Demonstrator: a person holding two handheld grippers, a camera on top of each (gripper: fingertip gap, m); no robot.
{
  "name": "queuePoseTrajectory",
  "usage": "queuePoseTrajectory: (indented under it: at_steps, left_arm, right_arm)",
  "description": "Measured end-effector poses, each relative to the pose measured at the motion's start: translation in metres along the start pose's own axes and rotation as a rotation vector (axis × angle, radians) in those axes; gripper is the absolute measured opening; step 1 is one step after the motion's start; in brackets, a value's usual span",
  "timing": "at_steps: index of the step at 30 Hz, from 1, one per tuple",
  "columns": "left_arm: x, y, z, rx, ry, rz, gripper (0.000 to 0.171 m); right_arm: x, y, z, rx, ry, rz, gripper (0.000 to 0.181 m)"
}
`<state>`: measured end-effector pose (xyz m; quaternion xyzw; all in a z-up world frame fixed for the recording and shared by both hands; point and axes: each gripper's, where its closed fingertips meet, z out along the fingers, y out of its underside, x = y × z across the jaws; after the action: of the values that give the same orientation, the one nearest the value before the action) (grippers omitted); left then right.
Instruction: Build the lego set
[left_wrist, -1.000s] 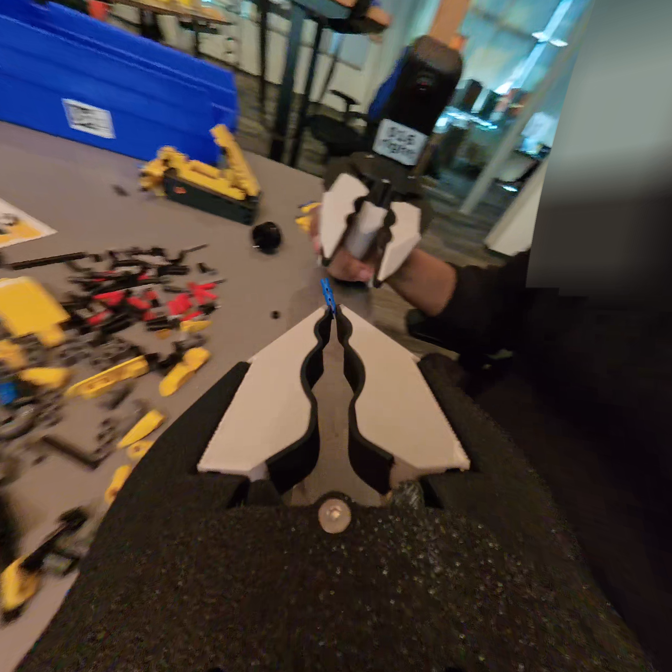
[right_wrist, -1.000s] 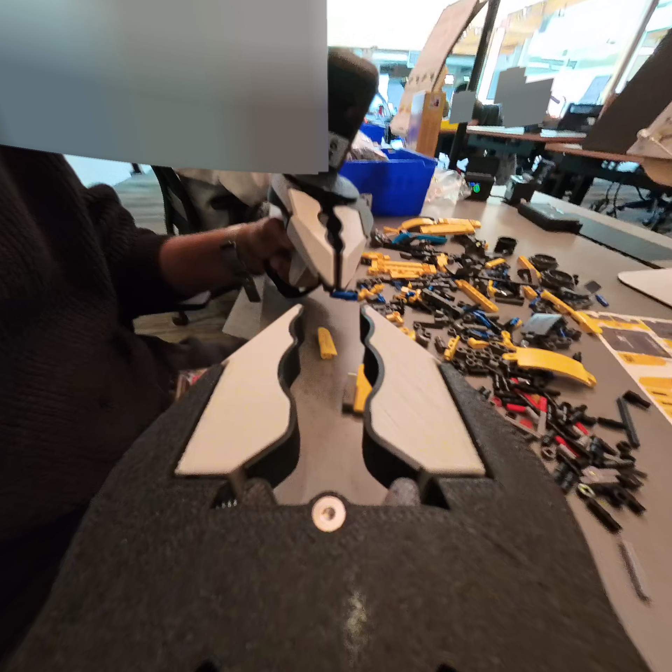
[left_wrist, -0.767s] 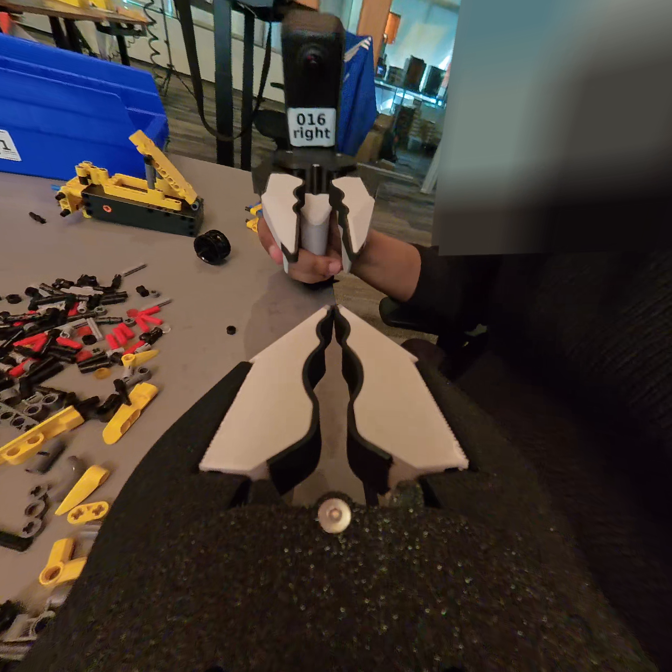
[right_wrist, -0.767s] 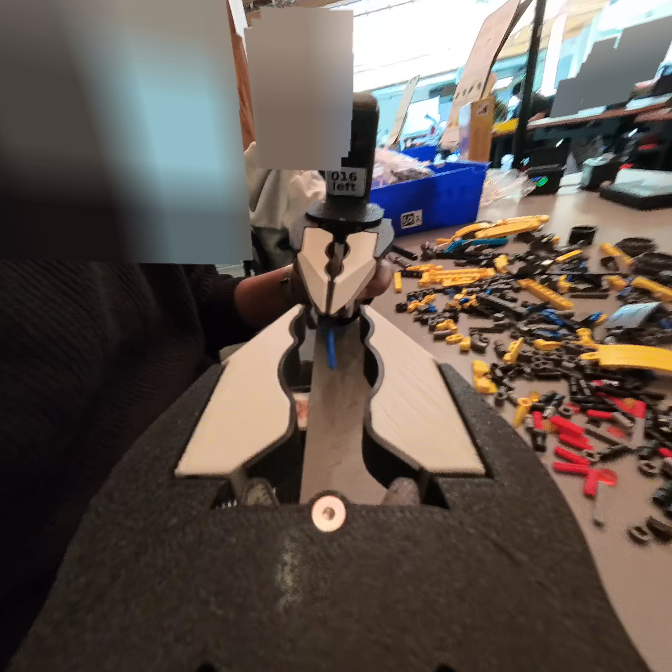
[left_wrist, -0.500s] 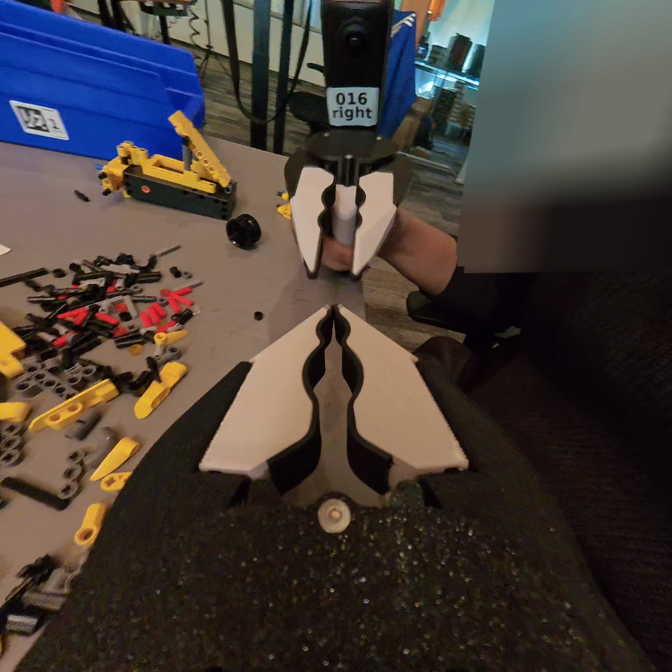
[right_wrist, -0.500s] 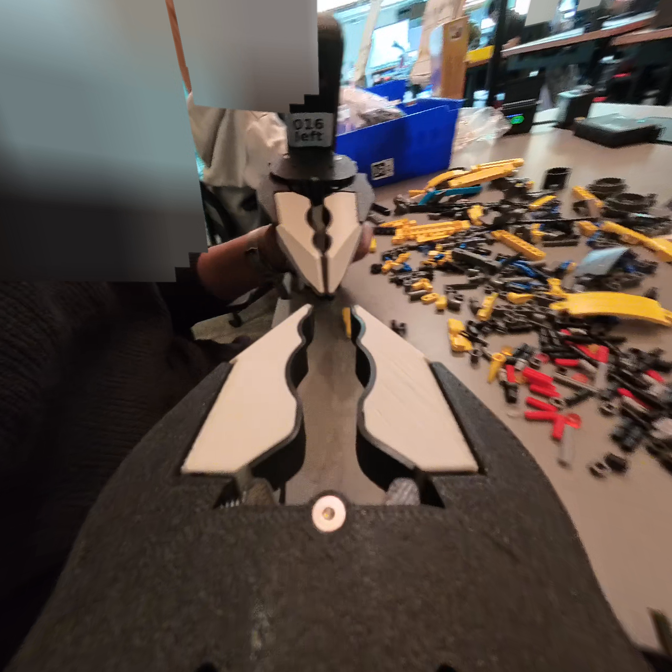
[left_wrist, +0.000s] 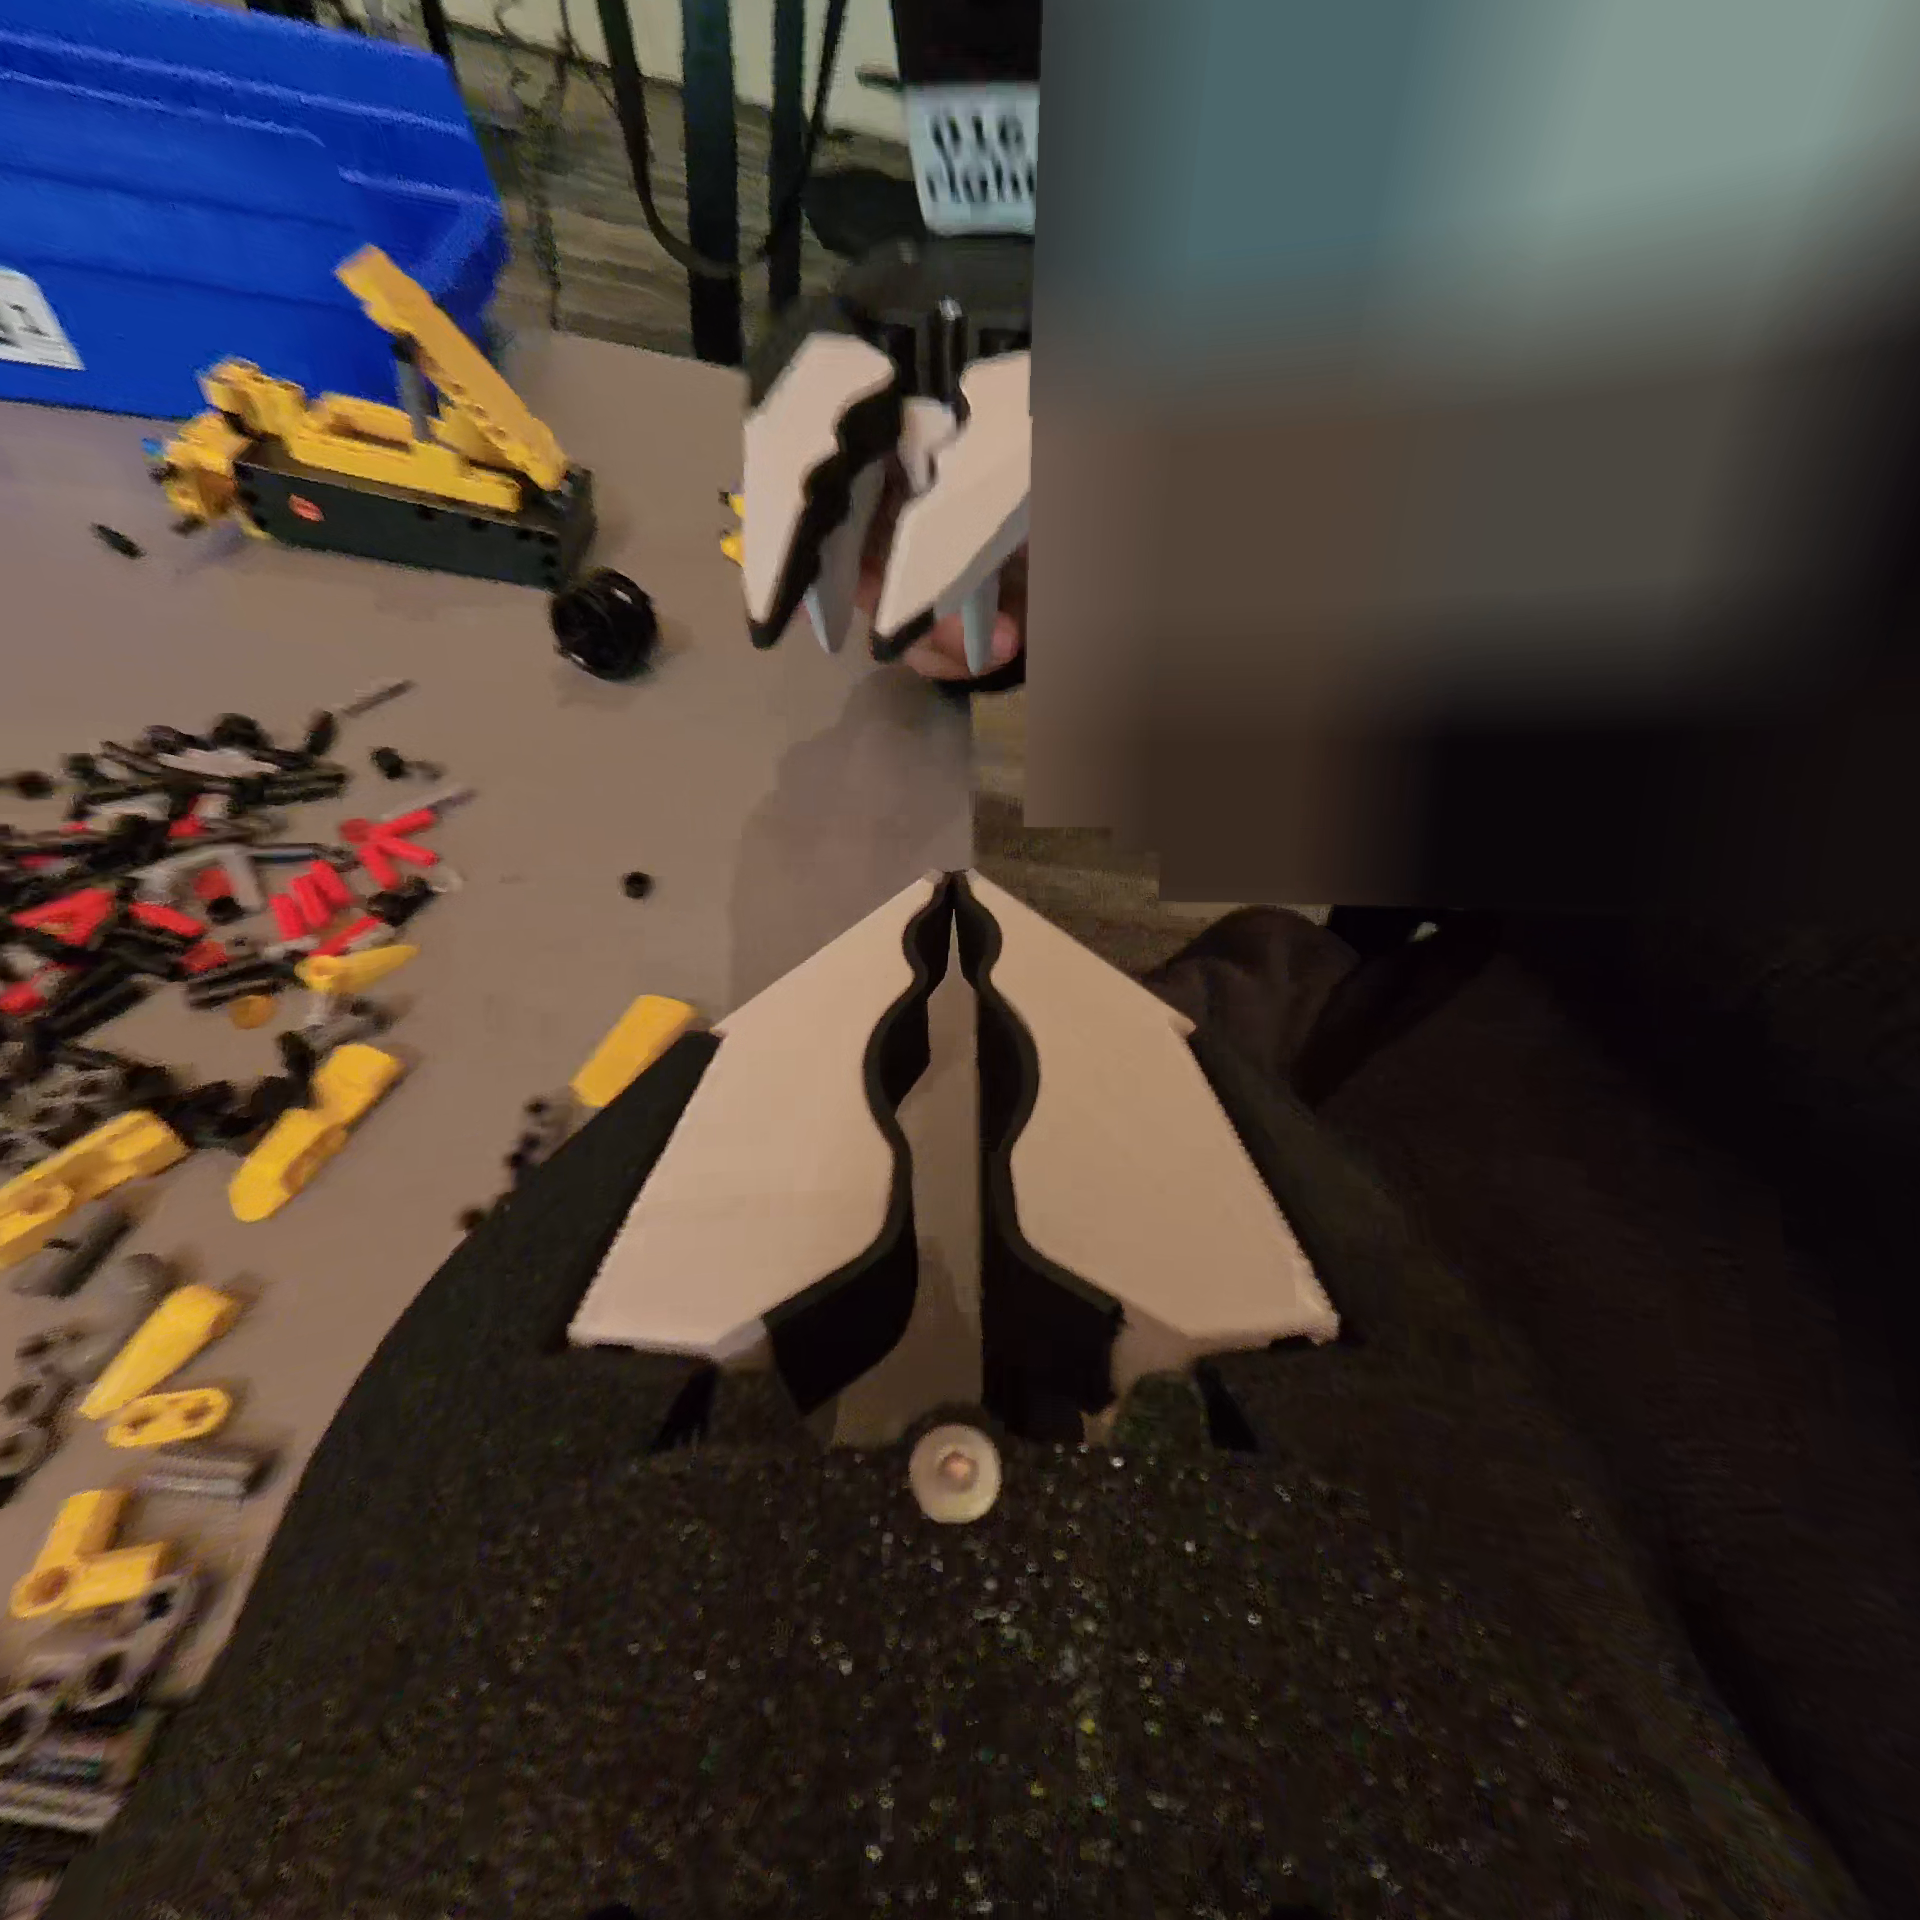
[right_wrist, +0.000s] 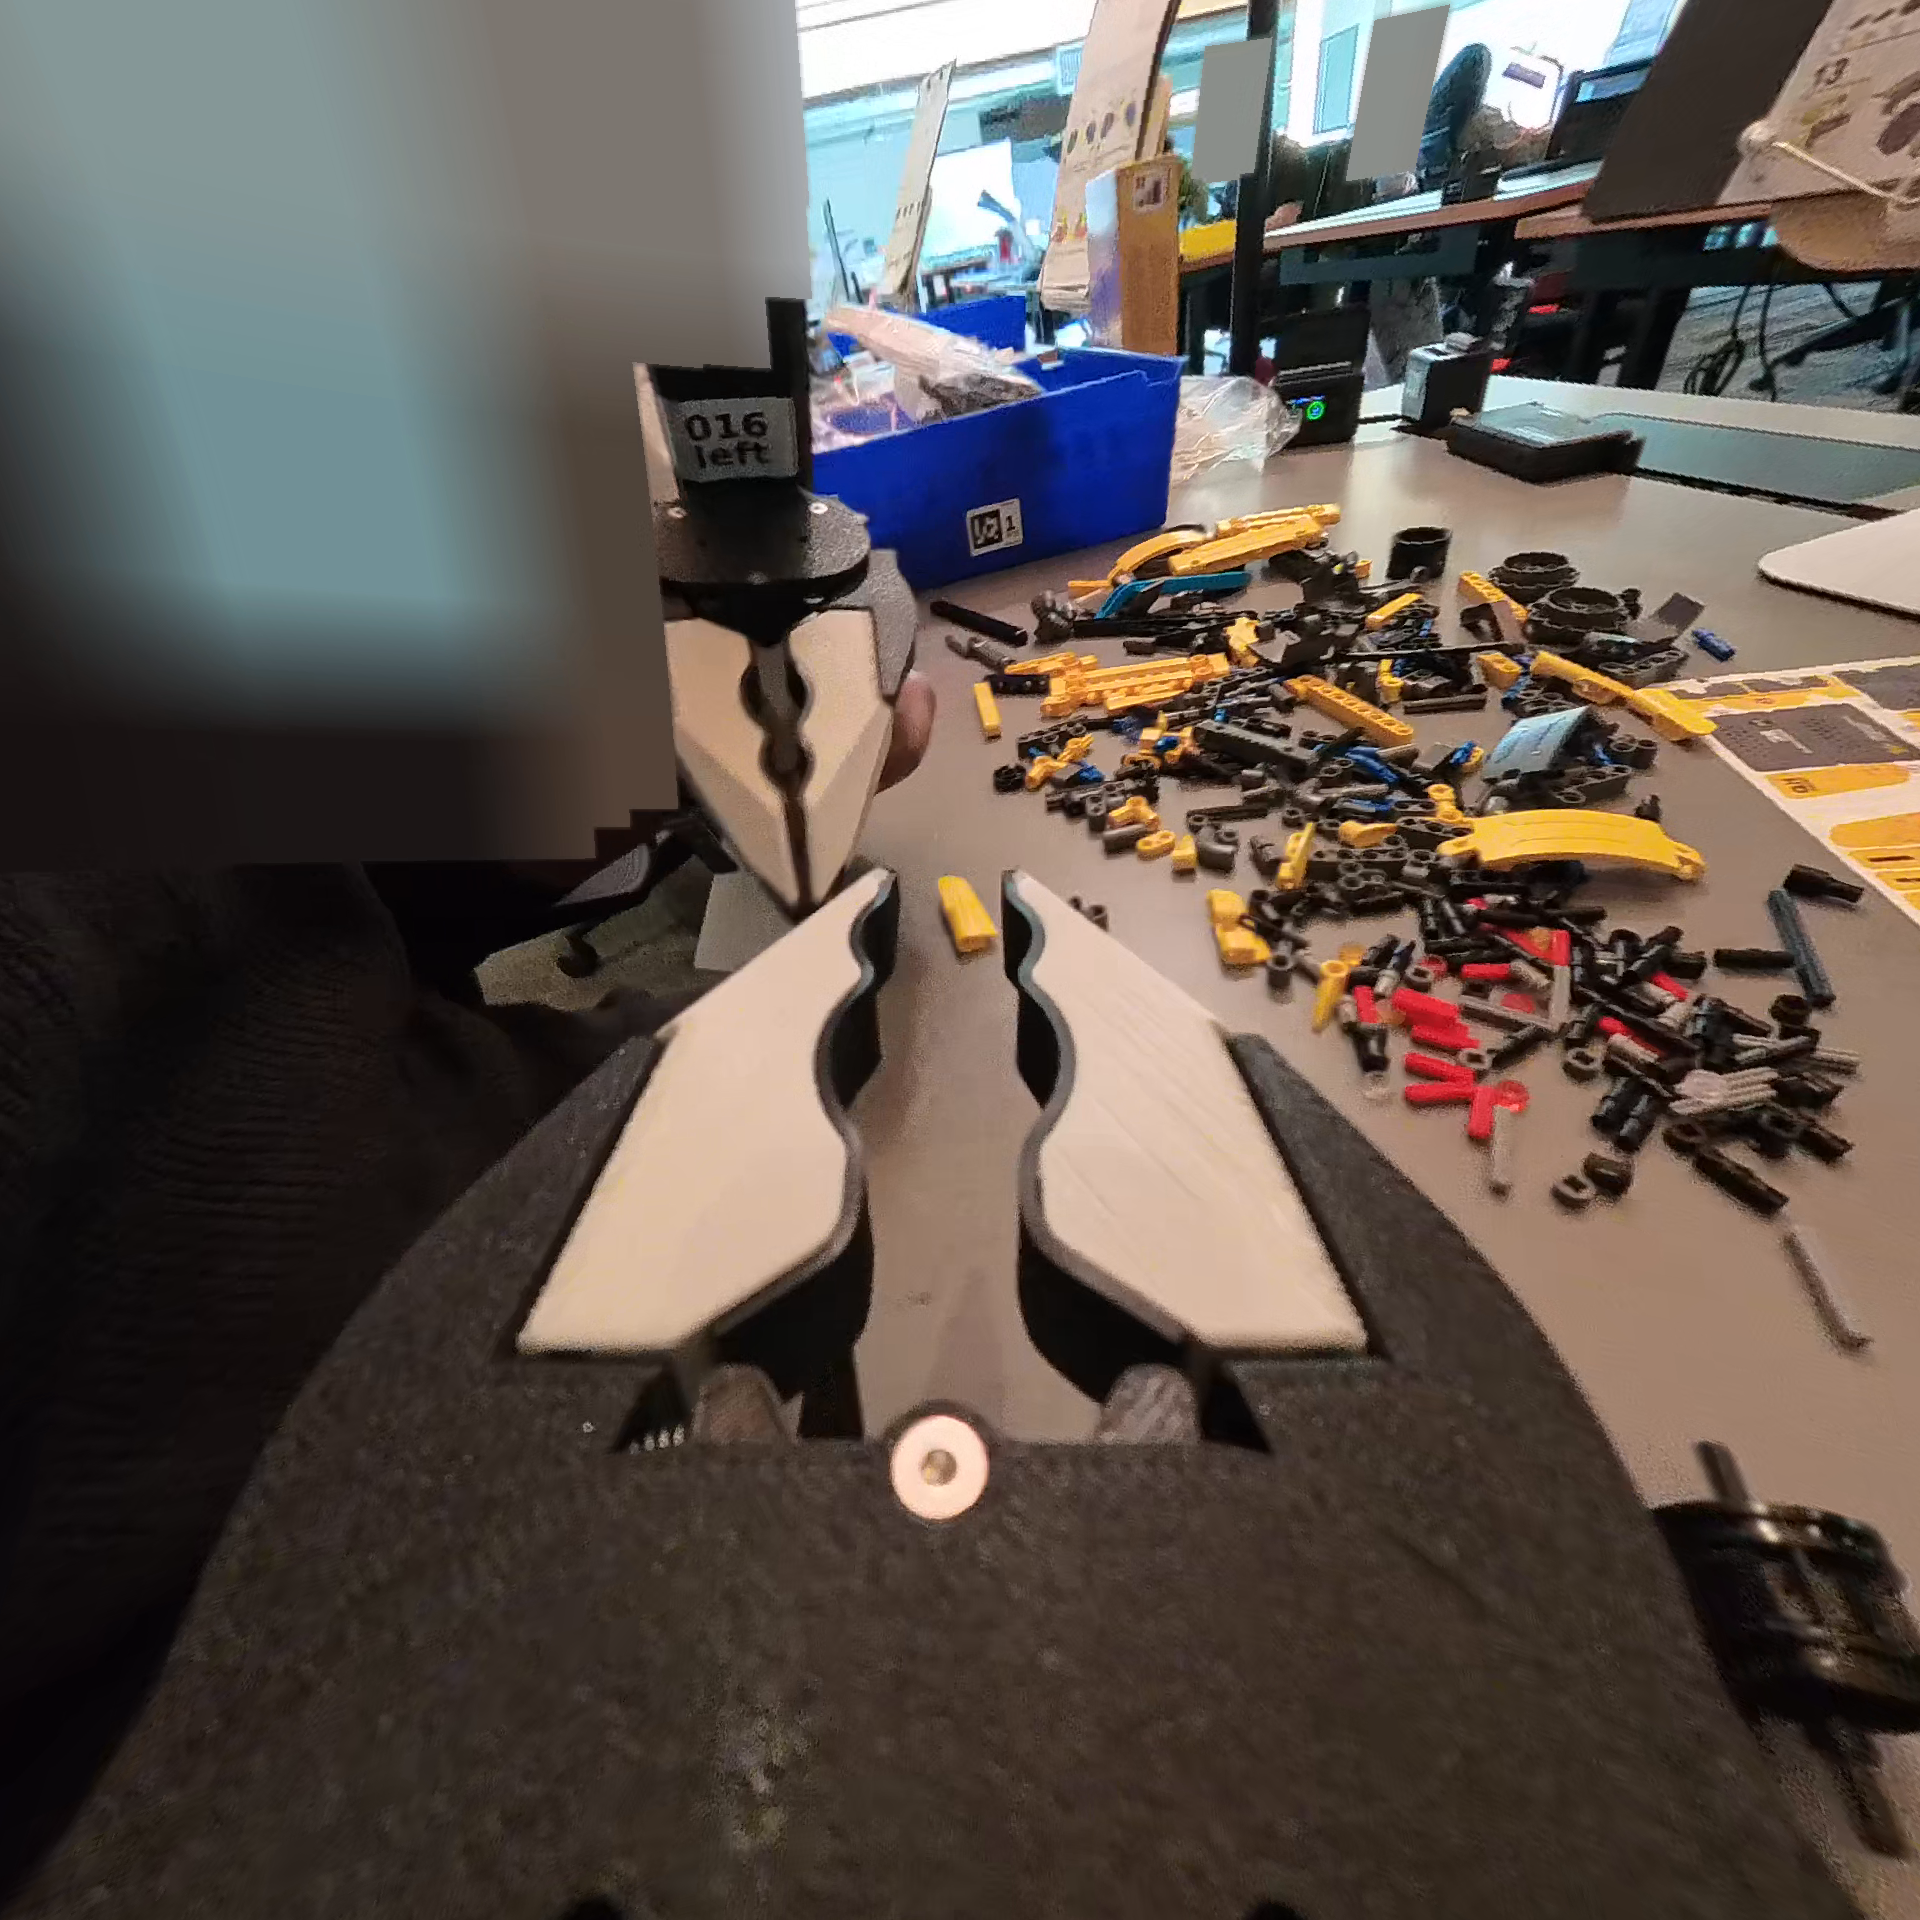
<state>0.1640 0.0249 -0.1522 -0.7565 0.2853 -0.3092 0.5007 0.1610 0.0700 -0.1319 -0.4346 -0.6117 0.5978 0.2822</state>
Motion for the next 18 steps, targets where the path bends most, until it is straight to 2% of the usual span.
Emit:
queuePoseTrajectory:
  at_steps: [3,7,9,11,13,15,18]
  left_arm:
    - [0.042,0.034,0.021,-0.136,0.045,0.028,0.0]
    - [0.1,0.101,0.056,-0.341,0.077,-0.012,0.006]
    - [0.105,0.136,0.068,-0.445,-0.003,-0.005,0.006]
    - [0.091,0.162,0.073,-0.517,-0.118,0.018,0.006]
    - [0.078,0.173,0.074,-0.524,-0.164,-0.008,0.006]
    - [0.081,0.172,0.079,-0.477,-0.099,-0.096,0.006]
    - [0.088,0.169,0.087,-0.441,-0.009,-0.181,0.006]
  right_arm:
    - [-0.023,0.011,-0.006,-0.048,0.02,-0.045,0.019]
    - [-0.07,0.043,-0.023,-0.075,0.004,-0.047,0.019]
    - [-0.093,0.063,-0.03,-0.078,-0.025,-0.003,0.013]
    - [-0.099,0.096,-0.035,-0.144,0.02,0.066,0.006]
    - [-0.086,0.145,-0.041,-0.305,0.162,0.119,0.0]
    - [-0.079,0.181,-0.045,-0.422,0.248,0.121,0.0]
    - [-0.092,0.206,-0.035,-0.499,0.178,0.108,0.0]
